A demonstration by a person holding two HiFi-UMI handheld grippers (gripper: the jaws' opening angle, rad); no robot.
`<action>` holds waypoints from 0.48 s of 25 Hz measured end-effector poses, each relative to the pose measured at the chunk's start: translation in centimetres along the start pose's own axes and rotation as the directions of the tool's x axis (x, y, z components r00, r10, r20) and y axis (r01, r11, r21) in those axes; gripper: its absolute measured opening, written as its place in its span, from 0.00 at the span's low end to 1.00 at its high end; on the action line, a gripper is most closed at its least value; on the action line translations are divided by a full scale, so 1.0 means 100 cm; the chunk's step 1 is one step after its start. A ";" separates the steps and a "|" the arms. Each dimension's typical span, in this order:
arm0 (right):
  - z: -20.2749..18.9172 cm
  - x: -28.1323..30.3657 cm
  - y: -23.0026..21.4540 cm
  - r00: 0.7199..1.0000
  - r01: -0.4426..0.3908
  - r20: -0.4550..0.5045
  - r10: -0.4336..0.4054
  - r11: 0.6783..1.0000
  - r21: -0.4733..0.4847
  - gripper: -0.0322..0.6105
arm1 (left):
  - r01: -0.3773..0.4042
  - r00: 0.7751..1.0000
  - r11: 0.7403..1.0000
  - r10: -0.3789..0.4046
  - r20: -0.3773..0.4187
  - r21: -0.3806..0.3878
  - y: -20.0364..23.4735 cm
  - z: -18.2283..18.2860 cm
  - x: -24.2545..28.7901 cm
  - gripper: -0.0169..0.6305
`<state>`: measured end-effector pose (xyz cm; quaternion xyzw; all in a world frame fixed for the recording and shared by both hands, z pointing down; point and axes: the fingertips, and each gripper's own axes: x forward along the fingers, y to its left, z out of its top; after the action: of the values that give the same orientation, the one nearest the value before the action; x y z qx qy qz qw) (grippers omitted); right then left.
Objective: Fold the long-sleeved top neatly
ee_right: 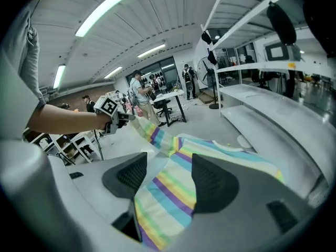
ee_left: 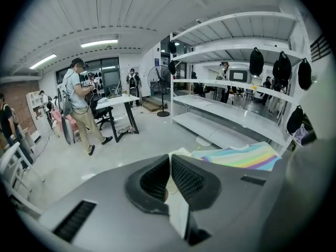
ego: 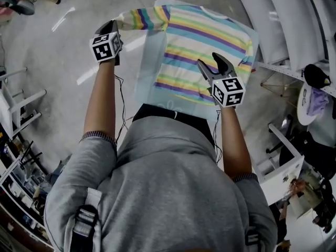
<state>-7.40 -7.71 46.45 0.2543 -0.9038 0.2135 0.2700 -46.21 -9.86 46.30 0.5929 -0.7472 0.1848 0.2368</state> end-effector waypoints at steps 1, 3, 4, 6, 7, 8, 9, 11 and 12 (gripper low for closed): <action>-0.001 -0.002 -0.003 1.000 -0.003 0.003 0.003 1.000 0.001 0.49 | 0.006 1.000 1.000 -0.006 0.009 0.004 -0.008 0.007 -0.001 0.07; -0.005 -0.008 -0.008 1.000 -0.008 0.007 0.008 1.000 0.002 0.49 | 0.021 1.000 1.000 -0.021 0.023 0.009 -0.028 0.018 -0.003 0.07; -0.007 -0.010 -0.011 1.000 -0.009 0.009 0.009 1.000 0.004 0.49 | 0.030 0.999 0.999 -0.031 0.026 0.012 -0.039 0.023 -0.003 0.07; -0.010 -0.016 -0.018 1.000 -0.010 0.014 0.010 1.000 0.009 0.49 | 0.050 0.998 0.999 -0.051 0.026 0.021 -0.060 0.029 -0.001 0.07; -0.011 -0.019 -0.021 1.000 -0.010 0.017 0.010 1.000 0.013 0.49 | 0.060 0.998 0.998 -0.061 0.023 0.025 -0.071 0.031 0.000 0.07; -0.012 -0.021 -0.025 1.000 -0.010 0.020 0.010 1.000 0.018 0.49 | 0.071 0.997 0.997 -0.072 0.020 0.028 -0.083 0.032 0.002 0.07; -0.014 -0.024 -0.028 1.000 -0.009 0.023 0.009 1.000 0.023 0.49 | 0.082 0.996 0.996 -0.082 0.017 0.032 -0.095 0.034 0.004 0.07; -0.016 -0.029 -0.036 1.000 -0.007 0.031 0.006 0.999 0.036 0.49 | 0.103 0.995 0.994 -0.103 0.009 0.044 -0.119 0.037 0.007 0.07; -0.018 -0.032 -0.039 0.999 -0.006 0.034 0.005 0.999 0.041 0.49 | 0.114 0.993 0.992 -0.114 0.005 0.051 -0.131 0.038 0.009 0.07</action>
<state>-2.15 -8.74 46.88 0.2608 -0.9044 0.2284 0.2487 -34.13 -15.69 43.67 0.6410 -0.7083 0.1873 0.2288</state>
